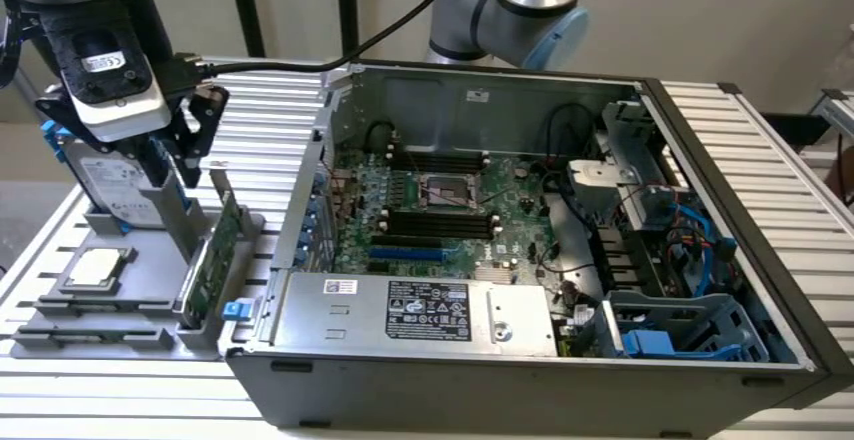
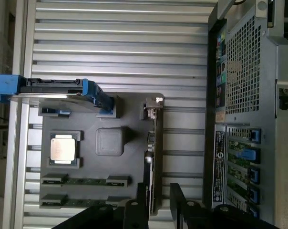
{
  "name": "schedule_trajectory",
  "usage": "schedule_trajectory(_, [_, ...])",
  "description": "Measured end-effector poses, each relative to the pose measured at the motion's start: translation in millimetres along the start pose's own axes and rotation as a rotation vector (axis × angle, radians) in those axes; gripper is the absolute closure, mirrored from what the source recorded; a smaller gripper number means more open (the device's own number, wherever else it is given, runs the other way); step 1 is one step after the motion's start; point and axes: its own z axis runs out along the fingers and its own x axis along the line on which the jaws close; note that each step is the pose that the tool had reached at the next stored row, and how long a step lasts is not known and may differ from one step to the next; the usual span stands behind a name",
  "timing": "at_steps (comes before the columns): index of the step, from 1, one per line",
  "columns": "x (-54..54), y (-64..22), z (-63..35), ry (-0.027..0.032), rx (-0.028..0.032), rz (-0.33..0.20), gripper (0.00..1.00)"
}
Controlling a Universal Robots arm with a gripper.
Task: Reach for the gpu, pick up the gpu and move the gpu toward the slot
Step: 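Pick up the gpu and move the gpu toward the slot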
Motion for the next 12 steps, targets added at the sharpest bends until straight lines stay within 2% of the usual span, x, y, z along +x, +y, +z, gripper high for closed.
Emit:
schedule_trajectory(1, [0.0,0.0,0.0,0.0000,-0.0001,0.000,0.58])
schedule_trajectory(3, [0.0,0.0,0.0,0.0000,0.0000,0.000,0.58])
schedule_trajectory(4, [0.0,0.0,0.3,0.0001,0.0001,0.000,0.52])
schedule_trajectory(7, [1.1,-0.1,4.8,-0.0010,0.0000,0.000,0.52])
schedule_trajectory(12, [9.0,-0.4,14.0,-0.0029,0.0000,0.002,0.52])
